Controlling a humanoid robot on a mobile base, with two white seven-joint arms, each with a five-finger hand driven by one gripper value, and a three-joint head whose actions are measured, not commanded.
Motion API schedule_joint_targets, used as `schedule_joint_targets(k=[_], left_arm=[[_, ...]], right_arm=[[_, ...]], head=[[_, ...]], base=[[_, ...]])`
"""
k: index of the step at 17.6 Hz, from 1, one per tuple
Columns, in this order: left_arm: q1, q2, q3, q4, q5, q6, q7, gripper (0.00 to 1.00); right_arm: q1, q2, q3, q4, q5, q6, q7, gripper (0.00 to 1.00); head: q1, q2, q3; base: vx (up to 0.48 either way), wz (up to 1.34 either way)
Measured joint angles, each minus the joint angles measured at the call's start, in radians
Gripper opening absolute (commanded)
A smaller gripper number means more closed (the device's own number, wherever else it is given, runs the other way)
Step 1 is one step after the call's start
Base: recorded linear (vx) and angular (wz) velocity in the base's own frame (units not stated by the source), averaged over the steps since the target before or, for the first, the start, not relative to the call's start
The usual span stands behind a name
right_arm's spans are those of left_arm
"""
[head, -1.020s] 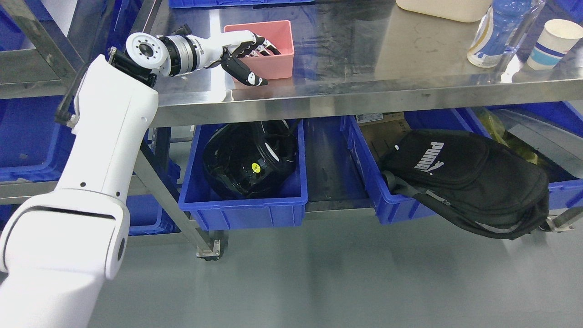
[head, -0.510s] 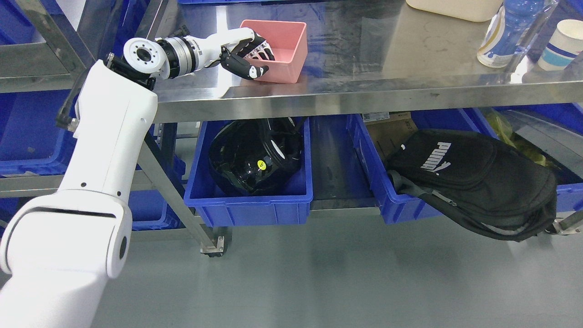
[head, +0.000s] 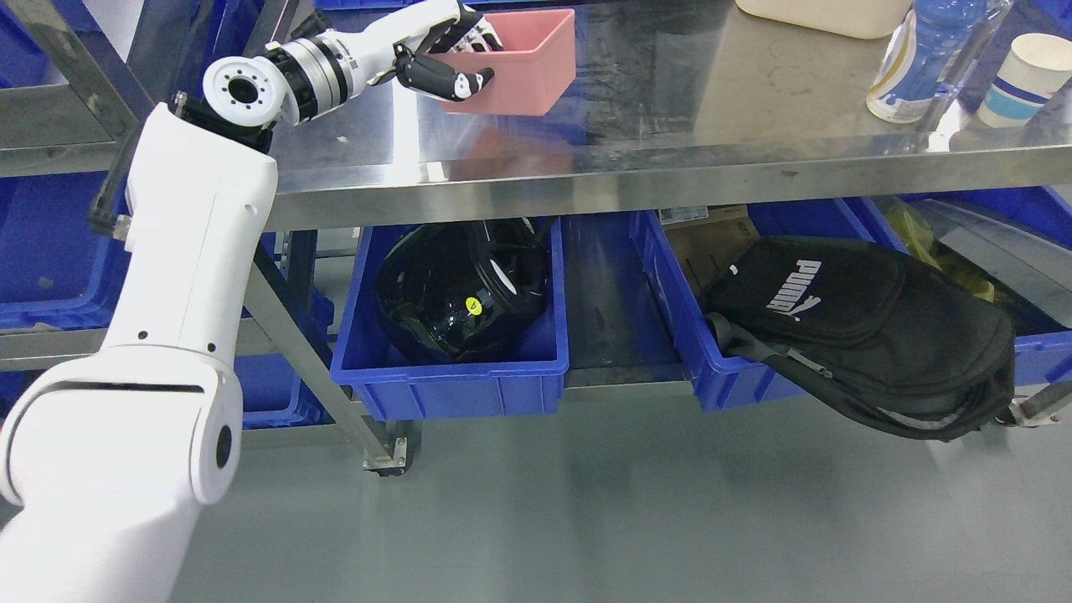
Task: Place storage box into left shelf container
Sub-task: 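Lift the pink box off the table with the left hand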
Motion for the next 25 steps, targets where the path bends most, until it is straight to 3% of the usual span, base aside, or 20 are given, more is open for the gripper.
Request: schedule_joint_targets(k=[5, 9, 13, 19, 25], left_arm=[[0.027, -0.02, 0.123, -0.081, 0.03, -0.02, 0.005, 0.01], [0.093, -0.029, 0.22, -0.166, 0.137, -0.011, 0.021, 0.01], [0.227, -0.036, 0.267, -0.289, 0.302, 0.041, 0.18, 0.02], [0.542, -0.042, 0.186, -0.547, 0.483, 0.058, 0.334, 0.02], [0.8, -0.045, 0.029, -0.763, 0.549, 0.038, 0.26, 0.02]], right_arm=[[0.0, 0.0, 0.0, 0.0, 0.0, 0.0, 0.0, 1.0], [0.0, 0.0, 0.0, 0.0, 0.0, 0.0, 0.0, 1.0], [0.0, 0.0, 0.0, 0.0, 0.0, 0.0, -0.001, 1.0], [0.0, 0.0, 0.0, 0.0, 0.0, 0.0, -0.004, 1.0], [0.0, 0.0, 0.0, 0.0, 0.0, 0.0, 0.0, 1.0]], head=[[0.0, 0.0, 0.0], [0.0, 0.0, 0.0], [0.0, 0.0, 0.0], [0.0, 0.0, 0.0], [0.0, 0.0, 0.0]], base=[[0.0, 0.0], [-0.001, -0.01], [-0.036, 0.0], [-0.2, 0.25], [-0.328, 0.58]])
